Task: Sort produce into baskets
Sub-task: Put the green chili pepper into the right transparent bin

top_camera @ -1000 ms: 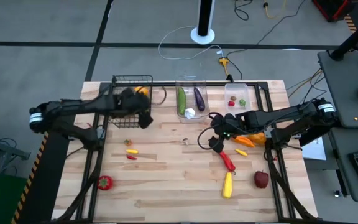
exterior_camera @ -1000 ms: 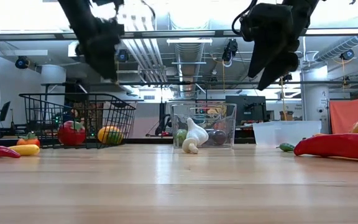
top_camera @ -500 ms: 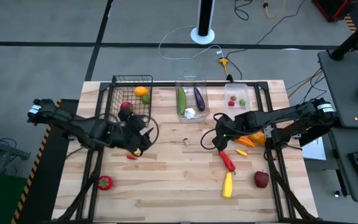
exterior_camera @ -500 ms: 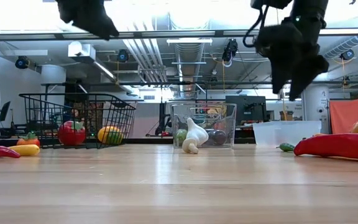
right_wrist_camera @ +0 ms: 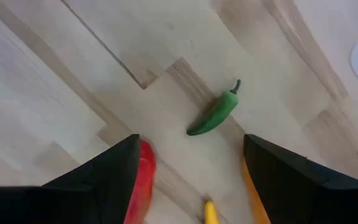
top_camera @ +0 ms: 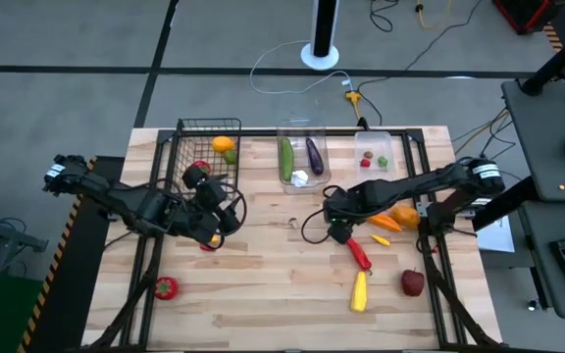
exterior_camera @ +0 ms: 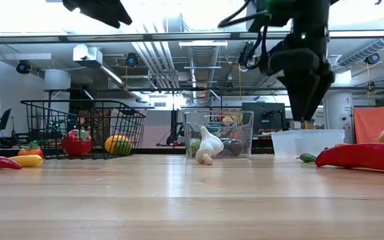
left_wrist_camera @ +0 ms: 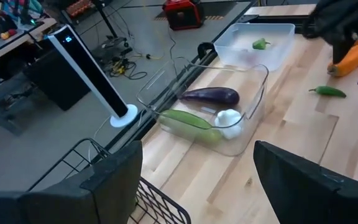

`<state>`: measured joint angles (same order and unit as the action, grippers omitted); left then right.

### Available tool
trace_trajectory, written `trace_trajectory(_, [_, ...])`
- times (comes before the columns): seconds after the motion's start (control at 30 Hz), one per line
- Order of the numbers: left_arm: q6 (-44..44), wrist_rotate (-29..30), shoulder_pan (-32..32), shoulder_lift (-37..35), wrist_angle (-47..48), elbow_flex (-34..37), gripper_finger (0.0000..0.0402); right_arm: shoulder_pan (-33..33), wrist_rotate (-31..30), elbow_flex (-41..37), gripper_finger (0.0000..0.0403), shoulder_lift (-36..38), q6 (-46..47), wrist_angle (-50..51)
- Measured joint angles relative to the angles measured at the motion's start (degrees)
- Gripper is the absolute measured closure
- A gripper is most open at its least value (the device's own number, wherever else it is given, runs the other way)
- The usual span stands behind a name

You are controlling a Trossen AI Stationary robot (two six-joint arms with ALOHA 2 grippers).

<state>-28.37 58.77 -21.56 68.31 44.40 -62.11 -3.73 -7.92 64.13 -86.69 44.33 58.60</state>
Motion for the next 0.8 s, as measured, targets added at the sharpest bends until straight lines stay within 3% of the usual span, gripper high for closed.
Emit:
trace_trajectory(0.23, [-0.5,0.0,0.0,0.0,0.1,0.0,0.0113,0.1,-1.1,-0.8,0.0145,-4.3,-3.0,-0.2])
trace_trajectory(0.8, [-1.1,-0.2,0.0,0.1,0.0,0.0,0.0113,6.7,-1.2,-7.3,0.0152,-4.6,-7.5,-7.0])
